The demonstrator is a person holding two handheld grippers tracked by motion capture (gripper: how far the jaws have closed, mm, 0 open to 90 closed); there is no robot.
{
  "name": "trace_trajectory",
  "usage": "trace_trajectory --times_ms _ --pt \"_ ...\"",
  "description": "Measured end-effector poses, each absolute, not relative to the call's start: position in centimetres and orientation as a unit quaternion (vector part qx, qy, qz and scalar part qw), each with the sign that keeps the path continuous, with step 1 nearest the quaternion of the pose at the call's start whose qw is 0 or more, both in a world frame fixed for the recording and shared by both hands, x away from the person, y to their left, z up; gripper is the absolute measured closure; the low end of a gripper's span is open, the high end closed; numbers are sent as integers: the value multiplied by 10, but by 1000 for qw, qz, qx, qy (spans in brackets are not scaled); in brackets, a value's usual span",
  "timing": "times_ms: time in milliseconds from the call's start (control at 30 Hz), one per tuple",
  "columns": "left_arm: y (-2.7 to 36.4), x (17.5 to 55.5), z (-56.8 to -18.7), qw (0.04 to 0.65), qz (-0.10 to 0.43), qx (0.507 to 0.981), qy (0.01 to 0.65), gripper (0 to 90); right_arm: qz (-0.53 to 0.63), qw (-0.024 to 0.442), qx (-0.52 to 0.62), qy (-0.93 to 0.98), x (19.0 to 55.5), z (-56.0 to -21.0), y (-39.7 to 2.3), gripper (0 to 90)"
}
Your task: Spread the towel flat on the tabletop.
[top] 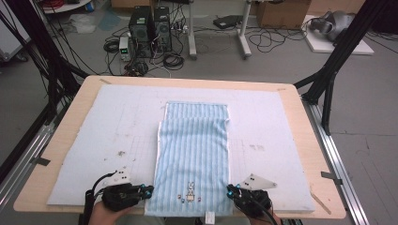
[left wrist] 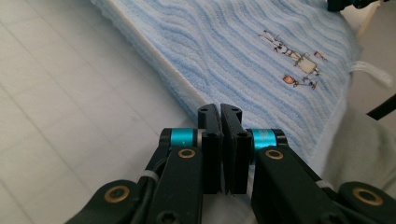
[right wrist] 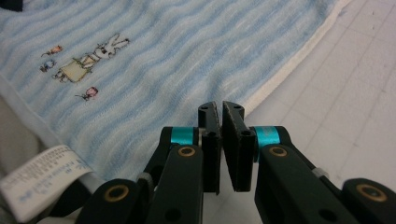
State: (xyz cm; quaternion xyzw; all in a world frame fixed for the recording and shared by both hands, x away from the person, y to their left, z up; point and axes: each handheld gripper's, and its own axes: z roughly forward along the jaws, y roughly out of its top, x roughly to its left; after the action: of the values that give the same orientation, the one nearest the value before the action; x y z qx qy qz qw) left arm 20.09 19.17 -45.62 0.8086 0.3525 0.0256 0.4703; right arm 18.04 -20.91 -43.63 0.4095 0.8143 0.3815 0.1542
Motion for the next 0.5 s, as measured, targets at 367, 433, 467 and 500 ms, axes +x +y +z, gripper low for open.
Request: trace_trajectory --times_ms 367,433,467,500 --pt "192 210 -448 490 50 787 371 490 403 172 441 783 178 -432 -217 528" --pt "192 216 -445 496 65 780 376 454 405 183 447 776 185 -431 -216 430" --pt "192 220 -443 500 71 776 378 427 405 185 452 773 188 -431 -215 380" --pt "192 223 -442 503 81 773 378 403 408 187 453 771 192 -431 -215 327"
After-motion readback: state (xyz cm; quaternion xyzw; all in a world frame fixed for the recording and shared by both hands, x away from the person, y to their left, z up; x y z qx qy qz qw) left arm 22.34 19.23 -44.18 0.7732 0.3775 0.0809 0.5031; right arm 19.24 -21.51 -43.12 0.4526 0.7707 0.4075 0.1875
